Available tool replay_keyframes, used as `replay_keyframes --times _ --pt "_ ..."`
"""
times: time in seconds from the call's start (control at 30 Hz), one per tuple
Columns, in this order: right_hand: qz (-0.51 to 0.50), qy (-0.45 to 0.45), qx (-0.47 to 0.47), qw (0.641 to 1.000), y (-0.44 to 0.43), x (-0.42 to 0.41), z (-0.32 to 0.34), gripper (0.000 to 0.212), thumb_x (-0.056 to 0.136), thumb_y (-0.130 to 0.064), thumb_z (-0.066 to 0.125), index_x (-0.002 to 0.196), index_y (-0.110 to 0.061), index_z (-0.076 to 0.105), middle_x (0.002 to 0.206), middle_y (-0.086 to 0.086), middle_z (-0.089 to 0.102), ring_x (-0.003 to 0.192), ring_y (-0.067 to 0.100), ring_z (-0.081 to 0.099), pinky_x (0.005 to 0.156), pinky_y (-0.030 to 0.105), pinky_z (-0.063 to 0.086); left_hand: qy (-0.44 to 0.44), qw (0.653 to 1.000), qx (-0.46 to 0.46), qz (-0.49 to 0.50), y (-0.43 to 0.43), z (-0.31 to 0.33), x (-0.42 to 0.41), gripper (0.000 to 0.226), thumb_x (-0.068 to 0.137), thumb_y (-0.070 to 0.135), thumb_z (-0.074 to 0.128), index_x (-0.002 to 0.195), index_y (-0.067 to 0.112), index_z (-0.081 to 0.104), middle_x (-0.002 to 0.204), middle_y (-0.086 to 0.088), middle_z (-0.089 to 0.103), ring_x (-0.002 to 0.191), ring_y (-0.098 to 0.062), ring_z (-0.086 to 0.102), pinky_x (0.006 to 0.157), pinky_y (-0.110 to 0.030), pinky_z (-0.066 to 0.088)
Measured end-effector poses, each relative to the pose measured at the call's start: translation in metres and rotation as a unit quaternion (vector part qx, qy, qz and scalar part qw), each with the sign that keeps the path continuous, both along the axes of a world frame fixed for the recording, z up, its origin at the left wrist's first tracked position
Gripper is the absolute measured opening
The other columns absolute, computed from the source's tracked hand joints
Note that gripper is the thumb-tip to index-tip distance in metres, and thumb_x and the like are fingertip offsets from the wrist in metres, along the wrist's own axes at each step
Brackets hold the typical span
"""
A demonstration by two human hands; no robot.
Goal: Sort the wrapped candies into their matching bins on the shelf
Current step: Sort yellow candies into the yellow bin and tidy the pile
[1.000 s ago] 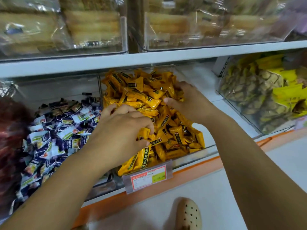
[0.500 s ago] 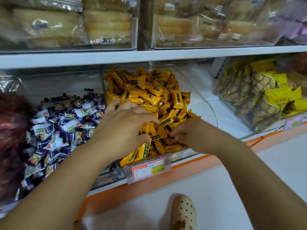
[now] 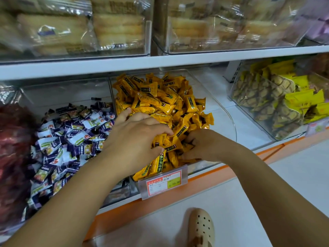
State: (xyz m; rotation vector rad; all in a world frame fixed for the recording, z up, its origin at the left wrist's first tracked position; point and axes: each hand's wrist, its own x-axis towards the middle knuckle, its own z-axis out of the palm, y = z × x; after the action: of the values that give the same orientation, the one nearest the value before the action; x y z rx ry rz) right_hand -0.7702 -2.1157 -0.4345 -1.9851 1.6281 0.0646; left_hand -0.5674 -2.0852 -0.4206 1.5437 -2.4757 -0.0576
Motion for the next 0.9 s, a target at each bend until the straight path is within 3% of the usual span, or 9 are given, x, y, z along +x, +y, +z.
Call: replay_keyframes --times 0.1,0.27,0.33,0.37,0.43,0.6,0.73,0.8,0.9 --pt "-0.012 -0.059 0.053 0.997 0.004 0.002 0.002 0.029 0.076 -0.036 0.073 0.091 -0.012 0.068 0.08 0.002 0.065 0.077 0.015 0.059 0.071 0.031 0.048 -0.003 1.0 0.002 0.002 -0.002 0.0 -0.001 0.043 0.084 0.056 0.058 0.125 0.055 0.045 0.131 0.029 0.048 0.133 -0.003 0.027 0.118 -0.043 0.001" --pt "-0.01 -0.039 0.059 0.997 0.002 0.002 0.003 0.036 0.079 -0.032 0.071 0.087 0.002 0.061 0.074 0.007 0.052 0.071 0.018 0.05 0.065 0.032 0.038 -0.006 1.0 -0.001 0.006 -0.003 0.0 -0.004 0.043 0.083 0.056 0.059 0.124 0.053 0.047 0.128 0.027 0.049 0.132 -0.003 0.029 0.117 -0.044 0.004" --pt "-0.046 -0.097 0.074 0.992 0.002 -0.004 0.004 0.032 0.075 -0.023 0.078 0.097 -0.005 0.063 0.092 0.008 0.063 0.087 0.023 0.061 0.078 0.035 0.051 -0.012 1.0 -0.002 0.009 -0.002 0.0 -0.004 0.043 0.083 0.057 0.058 0.124 0.053 0.046 0.129 0.028 0.048 0.132 -0.002 0.028 0.118 -0.044 0.003" --pt "-0.069 -0.125 0.086 0.986 0.003 -0.006 0.006 0.036 0.073 -0.018 0.08 0.103 -0.013 0.062 0.104 0.006 0.063 0.097 0.022 0.061 0.087 0.035 0.052 -0.013 1.0 -0.003 0.009 -0.002 0.0 -0.004 0.043 0.083 0.057 0.058 0.125 0.054 0.046 0.13 0.028 0.048 0.132 -0.002 0.028 0.118 -0.043 0.003" --pt "-0.098 -0.17 0.096 0.976 0.004 -0.01 0.008 0.043 0.072 -0.008 0.08 0.107 -0.023 0.06 0.113 0.003 0.062 0.104 0.019 0.06 0.091 0.032 0.05 -0.012 1.0 -0.005 0.008 -0.003 0.0 -0.004 0.044 0.083 0.057 0.058 0.125 0.054 0.046 0.131 0.028 0.047 0.133 -0.002 0.028 0.118 -0.043 0.003" --pt "-0.14 -0.236 0.065 0.959 0.002 -0.018 0.014 0.037 0.073 0.003 0.077 0.1 -0.021 0.069 0.104 0.002 0.069 0.099 0.014 0.063 0.084 0.022 0.052 -0.009 1.0 -0.008 0.008 -0.003 -0.001 -0.003 0.046 0.083 0.058 0.057 0.127 0.053 0.044 0.132 0.027 0.048 0.134 -0.003 0.029 0.118 -0.043 0.003" --pt "-0.149 -0.225 0.047 0.962 0.006 -0.022 0.019 0.033 0.077 -0.002 0.075 0.103 -0.021 0.069 0.095 -0.005 0.068 0.084 0.004 0.063 0.056 0.003 0.045 -0.002 1.0 -0.013 0.007 -0.002 -0.002 -0.003 0.048 0.082 0.063 0.054 0.128 0.053 0.043 0.132 0.027 0.048 0.134 -0.003 0.029 0.118 -0.042 0.004" --pt "-0.161 -0.223 0.027 0.961 0.007 -0.024 0.024 0.03 0.081 -0.006 0.073 0.105 -0.023 0.064 0.098 0.001 0.068 0.08 0.012 0.068 0.061 0.01 0.052 0.013 1.0 -0.014 0.009 -0.002 -0.002 -0.003 0.052 0.08 0.068 0.05 0.129 0.053 0.043 0.132 0.027 0.048 0.134 -0.002 0.028 0.118 -0.04 0.004" --pt "-0.179 -0.265 -0.009 0.948 0.01 -0.019 0.035 0.028 0.082 -0.015 0.074 0.102 -0.021 0.055 0.094 0.007 0.072 0.08 0.019 0.072 0.077 0.031 0.059 0.079 0.996 -0.03 0.02 -0.003 0.0 -0.005 0.06 0.076 0.073 0.047 0.131 0.051 0.044 0.131 0.026 0.049 0.132 -0.002 0.03 0.114 -0.034 0.011"
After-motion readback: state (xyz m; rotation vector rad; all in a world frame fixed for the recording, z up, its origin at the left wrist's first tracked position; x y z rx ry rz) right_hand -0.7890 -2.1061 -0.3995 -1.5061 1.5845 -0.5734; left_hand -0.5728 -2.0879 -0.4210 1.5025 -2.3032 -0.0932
